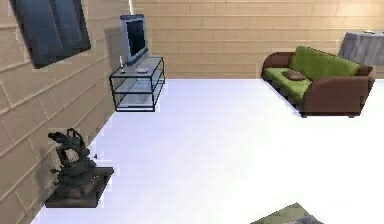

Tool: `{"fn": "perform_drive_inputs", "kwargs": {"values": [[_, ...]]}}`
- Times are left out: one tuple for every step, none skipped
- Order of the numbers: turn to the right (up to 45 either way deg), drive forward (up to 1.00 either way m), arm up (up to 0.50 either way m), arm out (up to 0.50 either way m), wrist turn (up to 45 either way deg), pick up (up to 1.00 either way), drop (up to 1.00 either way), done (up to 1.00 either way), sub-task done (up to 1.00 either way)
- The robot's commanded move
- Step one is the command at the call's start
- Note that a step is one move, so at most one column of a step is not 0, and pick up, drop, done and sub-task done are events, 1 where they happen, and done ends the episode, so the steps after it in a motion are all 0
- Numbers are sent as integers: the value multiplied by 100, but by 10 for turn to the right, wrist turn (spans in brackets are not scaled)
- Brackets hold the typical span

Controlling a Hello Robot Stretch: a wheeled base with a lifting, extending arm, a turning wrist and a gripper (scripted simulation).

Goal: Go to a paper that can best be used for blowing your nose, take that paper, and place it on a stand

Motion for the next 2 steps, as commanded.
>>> {"fn": "perform_drive_inputs", "kwargs": {"values": [[0,100,0,0,0,0,0,0,0],[0,100,0,0,0,0,0,0,0]]}}
